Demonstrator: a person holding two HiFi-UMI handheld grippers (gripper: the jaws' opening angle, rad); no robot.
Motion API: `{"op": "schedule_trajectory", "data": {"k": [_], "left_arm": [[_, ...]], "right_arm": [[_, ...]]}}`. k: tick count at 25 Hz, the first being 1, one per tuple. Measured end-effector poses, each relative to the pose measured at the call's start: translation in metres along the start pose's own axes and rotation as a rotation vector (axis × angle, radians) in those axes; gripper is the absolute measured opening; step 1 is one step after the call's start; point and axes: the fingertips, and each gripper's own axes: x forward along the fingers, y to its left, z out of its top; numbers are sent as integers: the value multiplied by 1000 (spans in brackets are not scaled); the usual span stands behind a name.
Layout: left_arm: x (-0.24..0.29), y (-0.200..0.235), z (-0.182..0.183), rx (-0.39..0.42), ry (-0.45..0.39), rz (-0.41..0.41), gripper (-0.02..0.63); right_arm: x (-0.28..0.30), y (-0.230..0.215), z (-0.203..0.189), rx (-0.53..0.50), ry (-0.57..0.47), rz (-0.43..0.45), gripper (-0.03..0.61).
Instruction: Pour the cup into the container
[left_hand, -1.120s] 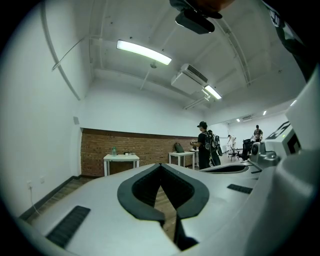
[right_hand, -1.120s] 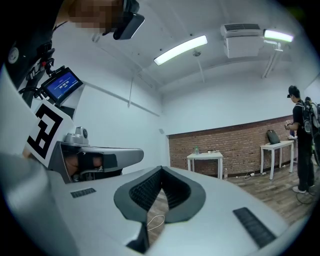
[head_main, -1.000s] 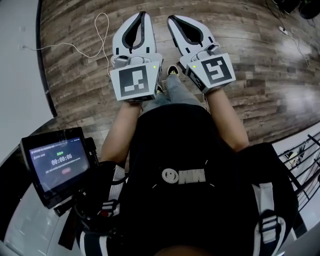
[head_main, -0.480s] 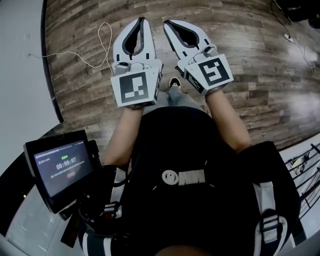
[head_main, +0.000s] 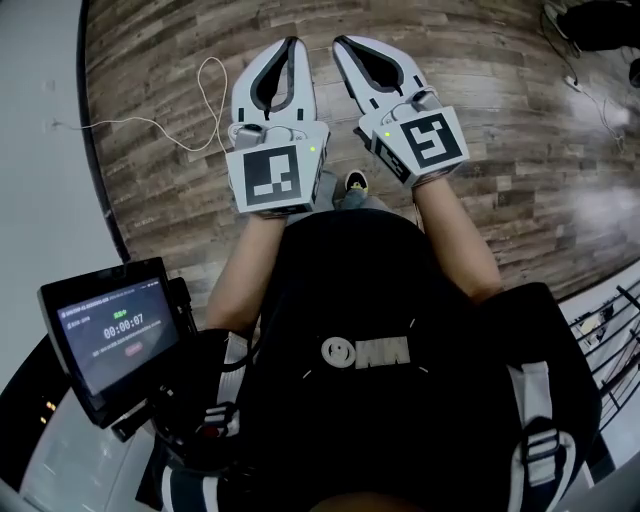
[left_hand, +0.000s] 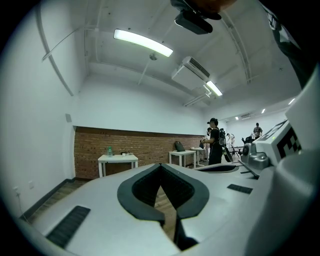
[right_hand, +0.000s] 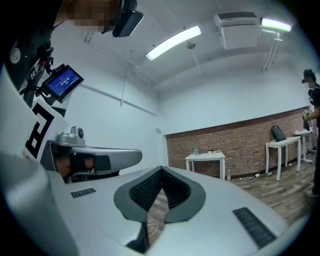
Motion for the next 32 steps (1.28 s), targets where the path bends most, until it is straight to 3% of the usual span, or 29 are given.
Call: {"op": "schedule_trajectory", "data": {"k": [6,15,22,26,32], "left_arm": [[32,72,-4,-30,10,-15,1],[37,98,-7,-60,-2,-14,1],[75,115,9,-47,-24,27,0],[124,141,10,-27,-15,63,0],[182,141,13,-14,-2,81,0]], "right_arm": [[85,5,7,-35,16,-8,5],[100,2,12,-59,-6,-65,5],[115,-44,27,-55,-44,-83,5],[156,-83,31,-40,-59,-74,5],[180,-132,39,-21,-85,-52,5]]}}
